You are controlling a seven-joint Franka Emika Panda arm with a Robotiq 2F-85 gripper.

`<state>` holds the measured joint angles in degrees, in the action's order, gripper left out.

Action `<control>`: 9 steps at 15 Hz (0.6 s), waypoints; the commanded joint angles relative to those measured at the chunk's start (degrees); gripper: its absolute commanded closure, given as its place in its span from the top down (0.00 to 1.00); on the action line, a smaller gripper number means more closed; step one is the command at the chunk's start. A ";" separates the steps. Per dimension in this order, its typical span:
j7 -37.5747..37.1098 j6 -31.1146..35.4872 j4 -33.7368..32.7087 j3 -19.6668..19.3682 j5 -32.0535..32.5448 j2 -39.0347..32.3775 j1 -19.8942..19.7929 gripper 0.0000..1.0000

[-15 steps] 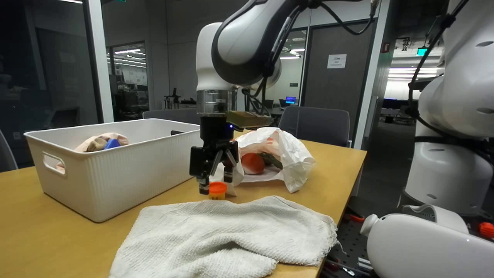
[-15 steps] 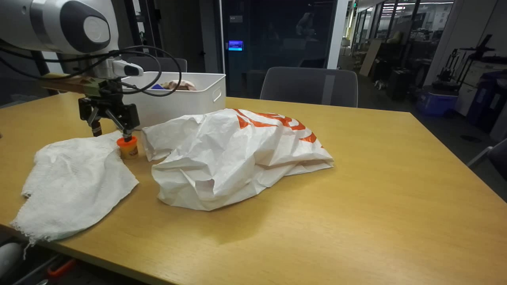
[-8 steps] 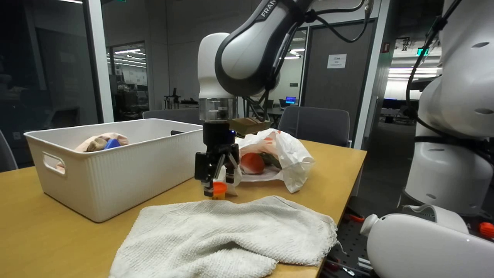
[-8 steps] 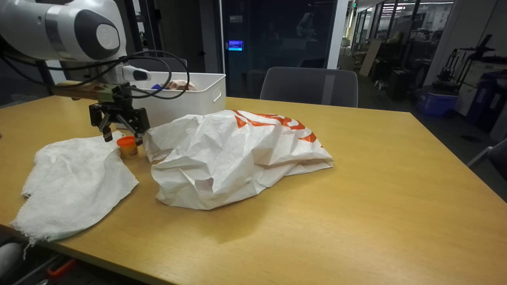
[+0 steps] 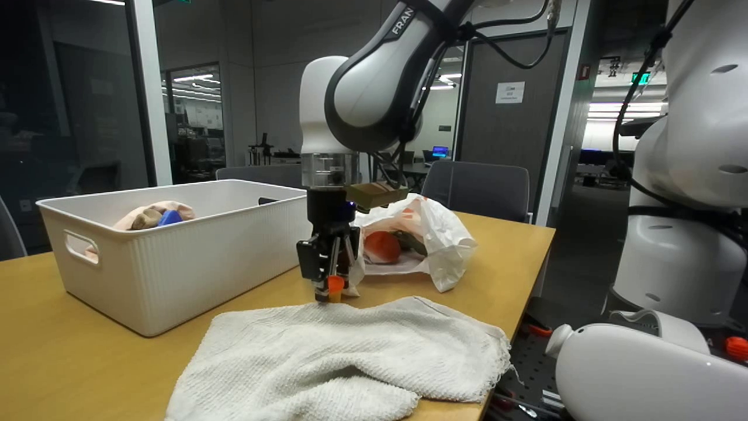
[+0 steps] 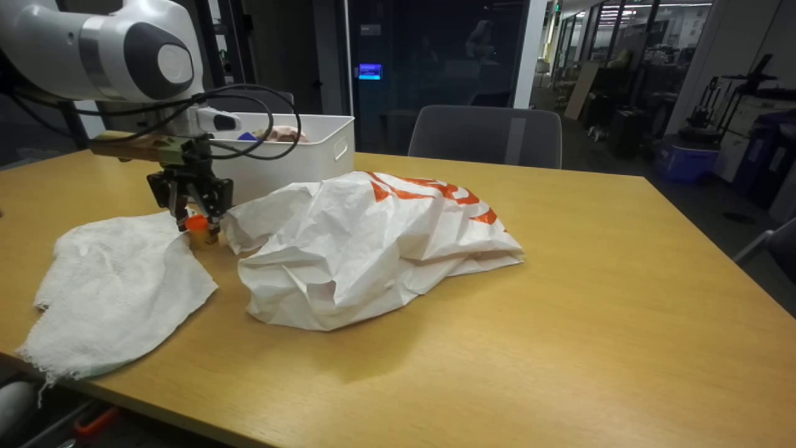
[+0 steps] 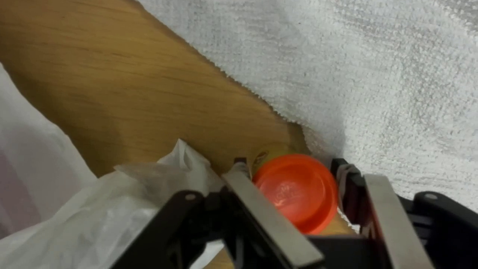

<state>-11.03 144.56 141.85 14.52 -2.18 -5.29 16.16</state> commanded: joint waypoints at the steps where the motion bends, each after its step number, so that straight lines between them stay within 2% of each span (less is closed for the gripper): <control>1: 0.01 1.16 -0.63 0.00 0.34 -0.03 -0.19 0.29; 5: 1.12 -5.30 -1.47 0.77 -4.33 3.19 -0.35 0.29; 7: 2.30 -11.26 -2.29 0.96 -9.05 5.55 -0.64 0.29; 9: 3.03 -20.30 -3.63 0.52 -14.24 8.39 -0.84 0.29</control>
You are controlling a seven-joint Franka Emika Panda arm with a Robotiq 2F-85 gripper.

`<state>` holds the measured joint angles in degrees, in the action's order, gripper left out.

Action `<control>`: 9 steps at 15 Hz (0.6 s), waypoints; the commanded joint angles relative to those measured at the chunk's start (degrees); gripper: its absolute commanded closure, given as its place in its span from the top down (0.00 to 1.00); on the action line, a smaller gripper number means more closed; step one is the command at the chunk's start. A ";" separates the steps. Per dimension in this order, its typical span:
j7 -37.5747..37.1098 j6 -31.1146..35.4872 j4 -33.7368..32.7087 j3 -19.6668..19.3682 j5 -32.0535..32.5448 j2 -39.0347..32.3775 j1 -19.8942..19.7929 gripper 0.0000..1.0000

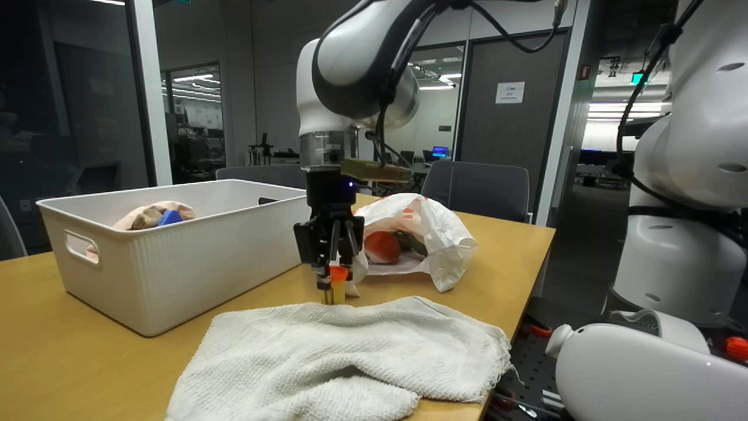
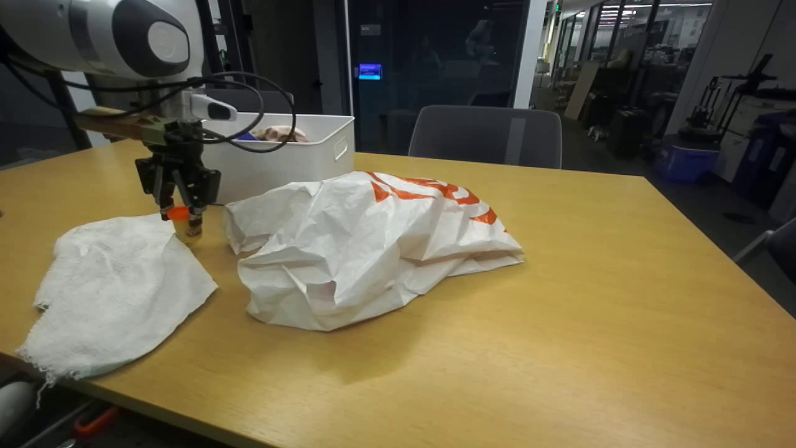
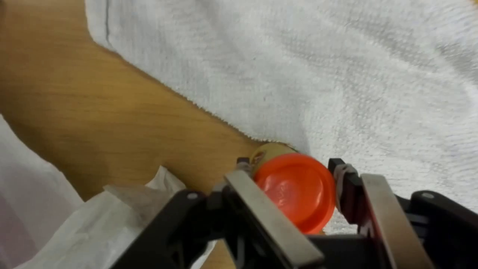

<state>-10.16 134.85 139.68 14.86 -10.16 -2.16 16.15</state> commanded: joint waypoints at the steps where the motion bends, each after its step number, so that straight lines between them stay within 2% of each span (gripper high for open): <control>1: 2.01 -15.31 -2.19 -0.20 -8.30 6.59 -0.91 0.29; 4: -7.42 -25.47 -2.69 -1.20 -1.57 10.05 -2.22 0.29; 9: -18.00 -31.55 -0.74 -3.23 7.81 11.67 -7.01 0.29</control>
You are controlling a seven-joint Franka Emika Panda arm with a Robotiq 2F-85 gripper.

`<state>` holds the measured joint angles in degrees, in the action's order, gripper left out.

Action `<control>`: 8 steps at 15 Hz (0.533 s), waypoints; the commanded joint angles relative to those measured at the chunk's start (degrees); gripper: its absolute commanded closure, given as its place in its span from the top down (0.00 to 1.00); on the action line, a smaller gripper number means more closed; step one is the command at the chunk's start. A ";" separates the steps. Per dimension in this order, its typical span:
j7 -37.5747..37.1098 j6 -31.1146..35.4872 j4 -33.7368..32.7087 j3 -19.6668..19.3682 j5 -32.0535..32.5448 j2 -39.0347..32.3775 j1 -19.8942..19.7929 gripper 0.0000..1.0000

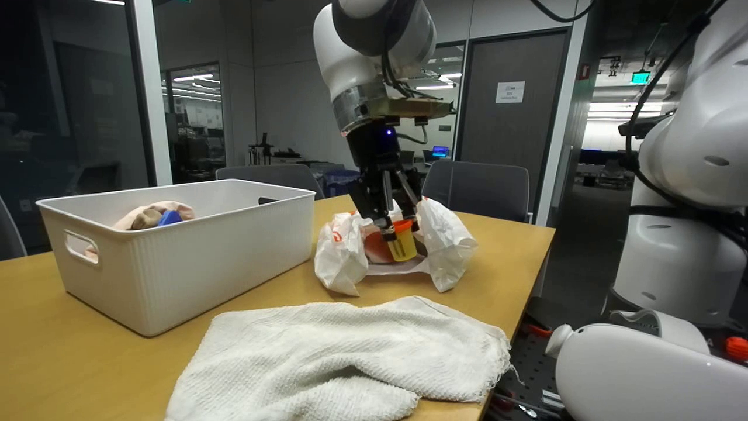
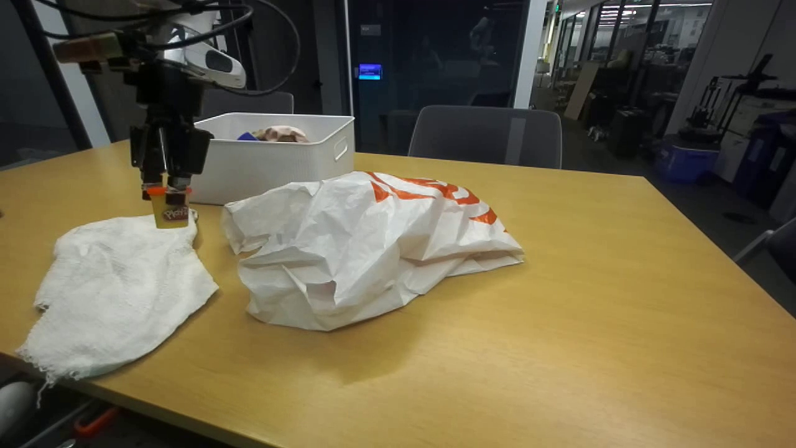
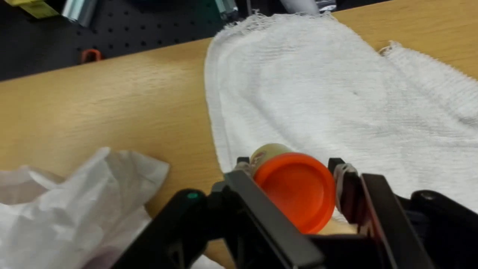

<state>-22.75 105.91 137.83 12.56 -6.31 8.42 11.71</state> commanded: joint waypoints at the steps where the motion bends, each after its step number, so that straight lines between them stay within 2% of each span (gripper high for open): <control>1: -7.01 -2.76 1.36 -1.36 5.70 0.52 -3.52 0.29; 3: -8.85 -3.13 1.54 -2.39 7.86 -1.15 -5.12 0.29; 5: -9.48 -1.92 1.67 -2.96 12.76 -2.72 -6.22 0.29; 8: -7.36 1.90 1.80 -3.55 18.04 -4.40 -6.45 0.29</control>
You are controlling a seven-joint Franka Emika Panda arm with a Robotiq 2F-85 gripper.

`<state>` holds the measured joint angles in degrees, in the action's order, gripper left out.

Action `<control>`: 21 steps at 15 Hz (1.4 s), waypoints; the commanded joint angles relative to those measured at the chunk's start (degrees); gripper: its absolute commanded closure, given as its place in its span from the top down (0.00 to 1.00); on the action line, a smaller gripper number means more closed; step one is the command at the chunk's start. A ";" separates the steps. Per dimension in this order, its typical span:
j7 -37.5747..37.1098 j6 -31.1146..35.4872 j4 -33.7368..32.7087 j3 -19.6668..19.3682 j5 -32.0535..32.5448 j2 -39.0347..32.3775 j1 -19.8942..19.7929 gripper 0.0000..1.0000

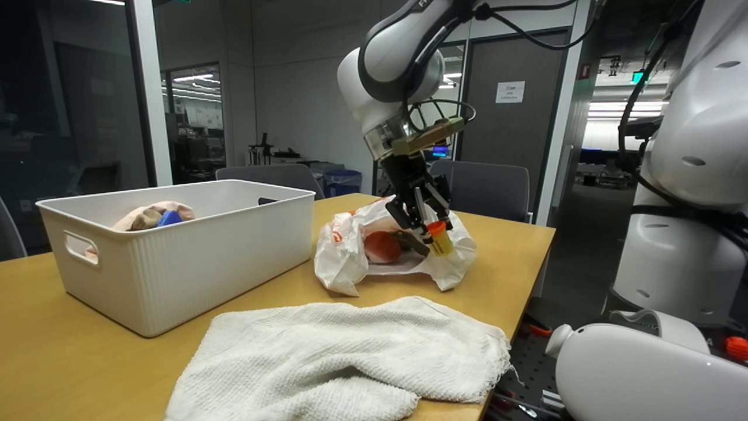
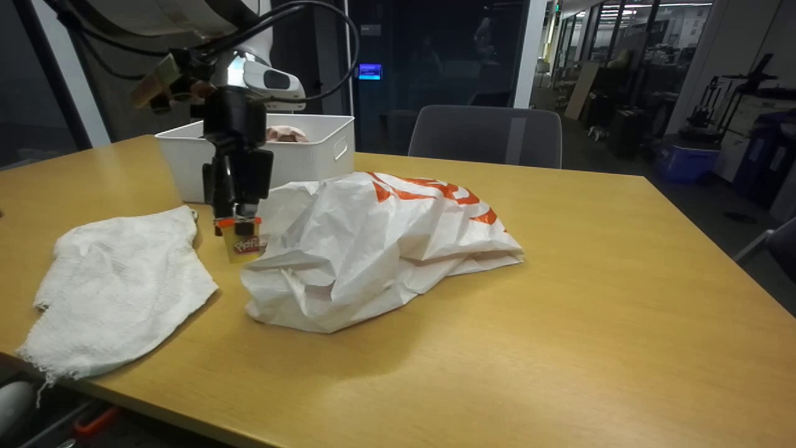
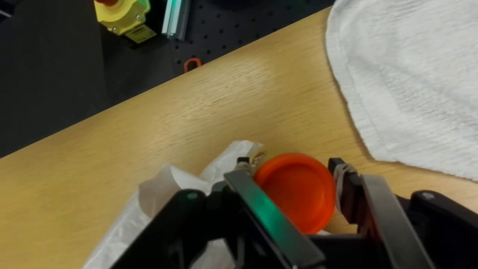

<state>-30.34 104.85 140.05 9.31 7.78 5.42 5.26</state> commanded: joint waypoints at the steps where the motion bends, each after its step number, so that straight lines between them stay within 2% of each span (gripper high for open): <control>1: 0.47 5.32 -0.15 -0.52 4.26 -1.52 0.08 0.29; 3: 0.14 9.00 -0.12 -0.85 3.50 -2.00 0.16 0.29; 5: -1.23 12.26 -0.02 -0.86 6.04 -2.25 0.09 0.29; 11: -10.93 12.14 -0.70 -1.43 28.00 -4.12 -0.52 0.29; 12: -11.91 11.93 -0.70 -1.63 30.53 -4.49 -0.49 0.29; 17: -12.47 14.42 -0.33 -2.30 34.16 -6.74 0.09 0.29; 21: -15.47 10.99 -0.83 -2.08 46.99 -9.58 1.28 0.29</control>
<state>-42.64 118.04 140.01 7.48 47.08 -2.31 5.26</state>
